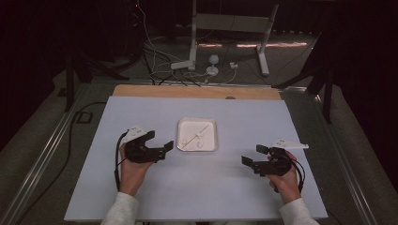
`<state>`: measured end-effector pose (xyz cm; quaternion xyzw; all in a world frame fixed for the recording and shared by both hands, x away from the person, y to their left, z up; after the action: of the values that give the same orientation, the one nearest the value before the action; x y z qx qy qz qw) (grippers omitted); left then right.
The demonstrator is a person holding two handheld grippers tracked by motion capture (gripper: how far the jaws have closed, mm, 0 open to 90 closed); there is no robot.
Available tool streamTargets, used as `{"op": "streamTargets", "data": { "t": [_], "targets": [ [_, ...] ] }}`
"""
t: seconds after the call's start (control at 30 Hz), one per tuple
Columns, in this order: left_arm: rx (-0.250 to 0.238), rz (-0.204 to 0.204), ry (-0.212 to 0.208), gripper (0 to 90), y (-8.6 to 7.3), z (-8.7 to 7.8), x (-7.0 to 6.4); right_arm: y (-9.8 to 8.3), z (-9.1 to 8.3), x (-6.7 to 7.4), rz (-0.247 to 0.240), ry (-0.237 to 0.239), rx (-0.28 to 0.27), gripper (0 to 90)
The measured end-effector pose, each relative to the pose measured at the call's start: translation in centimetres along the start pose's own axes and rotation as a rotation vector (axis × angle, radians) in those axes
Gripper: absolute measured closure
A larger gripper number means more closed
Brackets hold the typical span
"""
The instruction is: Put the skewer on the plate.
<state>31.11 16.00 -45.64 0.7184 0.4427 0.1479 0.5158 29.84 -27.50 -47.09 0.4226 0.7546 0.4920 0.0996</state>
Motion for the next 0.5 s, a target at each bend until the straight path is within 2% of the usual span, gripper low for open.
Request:
{"op": "streamTargets", "data": {
  "t": [0.07, 0.23, 0.33, 0.5],
  "targets": [
    [0.004, 0.01, 0.026, 9.7, -0.7, -1.1, 0.5, -0.4, -0.4, -0.1, -0.004, -0.012, -0.012, 7.7],
    [-0.027, 0.021, 0.06, 9.2, -2.5, -3.3, 1.5, -1.3, -1.2, -0.2, -0.007, -0.029, -0.039, 7.8],
    [-0.063, 0.049, 0.084, 9.0, -3.0, -4.4, 1.7, -1.7, -1.5, -0.3, -0.014, -0.043, -0.047, 7.8],
    [-0.11, 0.055, 0.103, 3.8, -3.5, -5.9, 1.9, -1.9, -2.0, -0.4, -0.021, -0.062, -0.054, 5.8]
  ]
}}
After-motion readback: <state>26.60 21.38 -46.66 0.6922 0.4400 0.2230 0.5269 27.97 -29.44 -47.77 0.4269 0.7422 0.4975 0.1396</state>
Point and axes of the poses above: each handheld gripper's, and its own axes: z roughly forward along the jaws, y roughly out of its top, x roughly to its left, the point moved 1 cm from there along z, roughly forward along the jaws, and after that the axes turned 1 degree about -z, right-handed, at the moved point
